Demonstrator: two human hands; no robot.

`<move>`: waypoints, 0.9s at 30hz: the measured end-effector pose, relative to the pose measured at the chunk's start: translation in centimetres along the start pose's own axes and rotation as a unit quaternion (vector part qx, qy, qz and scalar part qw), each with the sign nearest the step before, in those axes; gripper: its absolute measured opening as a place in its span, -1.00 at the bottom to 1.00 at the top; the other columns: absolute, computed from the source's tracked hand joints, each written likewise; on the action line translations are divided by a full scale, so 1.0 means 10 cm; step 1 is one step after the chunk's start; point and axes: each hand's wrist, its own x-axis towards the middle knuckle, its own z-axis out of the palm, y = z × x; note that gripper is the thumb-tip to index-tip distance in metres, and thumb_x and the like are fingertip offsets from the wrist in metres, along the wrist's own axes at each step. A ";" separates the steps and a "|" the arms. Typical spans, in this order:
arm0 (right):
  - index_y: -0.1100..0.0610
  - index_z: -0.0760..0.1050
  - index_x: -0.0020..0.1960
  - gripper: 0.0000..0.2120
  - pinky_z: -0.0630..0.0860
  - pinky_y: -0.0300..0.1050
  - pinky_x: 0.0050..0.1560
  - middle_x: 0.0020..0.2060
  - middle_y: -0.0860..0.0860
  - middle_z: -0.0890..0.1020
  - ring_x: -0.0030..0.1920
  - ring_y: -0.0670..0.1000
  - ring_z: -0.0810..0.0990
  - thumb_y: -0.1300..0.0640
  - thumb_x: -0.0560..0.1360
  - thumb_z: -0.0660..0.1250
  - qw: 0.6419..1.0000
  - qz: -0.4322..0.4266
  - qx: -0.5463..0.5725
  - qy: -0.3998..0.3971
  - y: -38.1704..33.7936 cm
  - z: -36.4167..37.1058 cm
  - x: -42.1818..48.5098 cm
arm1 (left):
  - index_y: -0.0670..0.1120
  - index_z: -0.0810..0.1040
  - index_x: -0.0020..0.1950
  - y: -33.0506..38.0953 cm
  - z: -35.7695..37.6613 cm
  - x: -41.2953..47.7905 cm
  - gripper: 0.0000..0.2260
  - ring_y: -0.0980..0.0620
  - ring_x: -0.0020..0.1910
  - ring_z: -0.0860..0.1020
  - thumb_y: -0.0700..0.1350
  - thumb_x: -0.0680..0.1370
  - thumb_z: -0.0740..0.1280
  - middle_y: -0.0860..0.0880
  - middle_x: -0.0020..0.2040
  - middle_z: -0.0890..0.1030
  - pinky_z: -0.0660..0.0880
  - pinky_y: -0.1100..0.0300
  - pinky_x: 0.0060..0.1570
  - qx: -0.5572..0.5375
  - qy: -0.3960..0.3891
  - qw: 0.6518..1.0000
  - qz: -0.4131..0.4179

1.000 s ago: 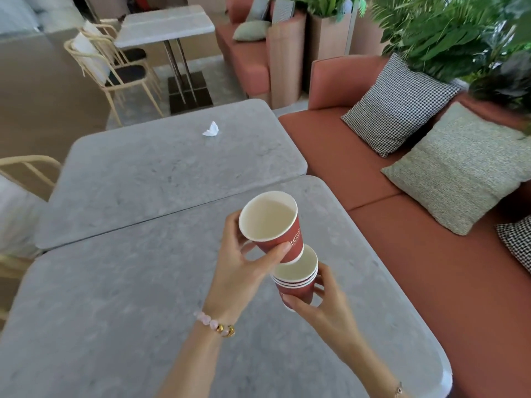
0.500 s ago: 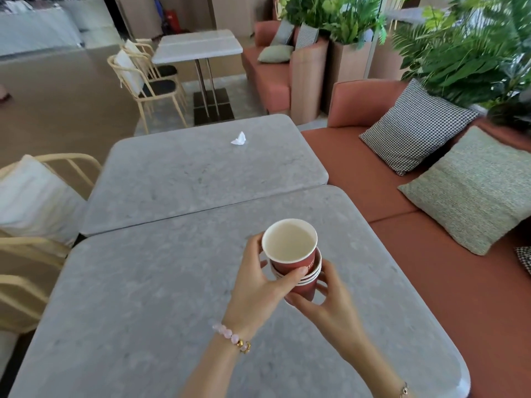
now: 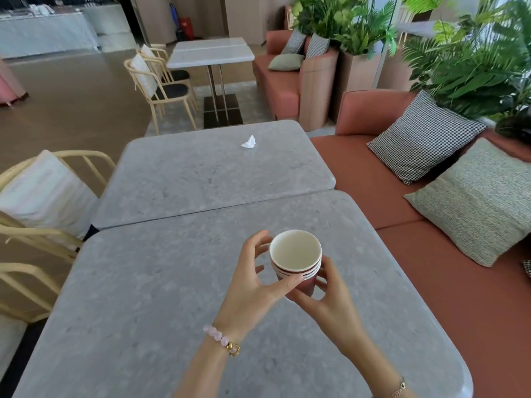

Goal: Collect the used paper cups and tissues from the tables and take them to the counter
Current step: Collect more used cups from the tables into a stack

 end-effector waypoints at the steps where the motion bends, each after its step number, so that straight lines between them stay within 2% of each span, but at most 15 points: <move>1: -0.18 0.40 0.17 -0.47 0.48 -0.38 0.02 0.06 -0.20 0.60 0.09 -0.21 0.56 0.05 0.30 0.56 1.000 0.003 -0.001 0.000 0.00 -0.01 0.00 | 0.18 0.29 0.30 0.00 -0.03 -0.01 -0.31 0.30 0.27 0.36 0.15 0.23 0.49 0.24 0.26 0.42 0.36 0.17 0.24 0.003 0.003 1.000 0.003; 5: -0.22 0.40 0.14 -0.46 0.47 -0.40 -0.03 0.02 -0.26 0.60 0.06 -0.28 0.55 0.08 0.29 0.56 1.000 0.015 -0.002 0.008 0.01 -0.04 0.00 | 0.23 0.32 0.26 0.00 -0.13 -0.04 -0.38 0.30 0.26 0.38 0.19 0.25 0.45 0.25 0.26 0.44 0.37 0.24 0.19 -0.004 0.029 0.999 0.015; 8: -0.20 0.38 0.16 -0.43 0.48 -0.34 -0.04 0.06 -0.21 0.59 0.05 -0.28 0.56 0.08 0.28 0.57 1.000 0.020 -0.001 0.009 0.00 -0.05 0.01 | 0.20 0.34 0.25 -0.02 -0.18 -0.04 -0.47 0.29 0.24 0.41 0.12 0.33 0.43 0.25 0.23 0.47 0.39 0.24 0.17 -0.010 0.051 0.998 0.023; 10: -0.20 0.38 0.17 -0.42 0.47 -0.39 -0.05 0.06 -0.21 0.58 0.05 -0.29 0.55 0.08 0.28 0.56 1.000 0.018 -0.004 0.005 -0.01 -0.06 0.00 | 0.18 0.35 0.25 -0.03 -0.20 -0.04 -0.52 0.29 0.22 0.42 0.08 0.37 0.39 0.27 0.21 0.48 0.39 0.24 0.16 0.000 0.065 0.997 0.031; 15: -0.22 0.37 0.18 -0.41 0.47 -0.43 -0.09 0.06 -0.22 0.57 0.06 -0.28 0.55 0.09 0.28 0.57 1.000 0.015 -0.004 0.000 -0.03 -0.06 -0.02 | 0.12 0.34 0.26 -0.08 -0.28 -0.07 -0.59 0.22 0.26 0.39 0.13 0.44 0.29 0.17 0.25 0.45 0.29 0.31 0.21 0.122 0.111 0.984 0.072; 17: -0.23 0.37 0.16 -0.41 0.46 -0.46 -0.10 0.06 -0.23 0.57 0.05 -0.31 0.54 0.10 0.28 0.57 1.000 0.011 -0.006 0.000 -0.04 -0.05 -0.04 | 0.02 0.36 0.29 -0.09 -0.34 -0.09 -0.55 0.15 0.25 0.41 0.18 0.46 0.21 0.10 0.24 0.45 0.27 0.32 0.22 0.206 0.118 0.967 0.096; 20: -0.28 0.38 0.10 -0.43 0.46 -0.48 -0.14 0.03 -0.23 0.59 0.02 -0.36 0.54 0.07 0.26 0.58 1.000 0.010 -0.013 -0.003 -0.07 -0.02 -0.07 | -0.09 0.42 0.27 -0.11 -0.43 -0.16 -0.56 0.00 0.18 0.48 0.12 0.49 0.16 0.01 0.18 0.52 0.38 0.10 0.16 0.320 0.143 0.928 0.130; 27: -0.26 0.38 0.06 -0.46 0.47 -0.47 -0.17 0.01 -0.22 0.59 0.00 -0.39 0.54 0.06 0.24 0.58 1.000 0.003 -0.019 -0.010 -0.20 0.13 -0.12 | -0.15 0.55 0.16 -0.08 -0.68 -0.32 -0.64 -0.11 0.00 0.58 0.02 0.51 0.16 -0.06 0.03 0.62 0.50 -0.01 0.01 0.461 0.175 0.854 0.165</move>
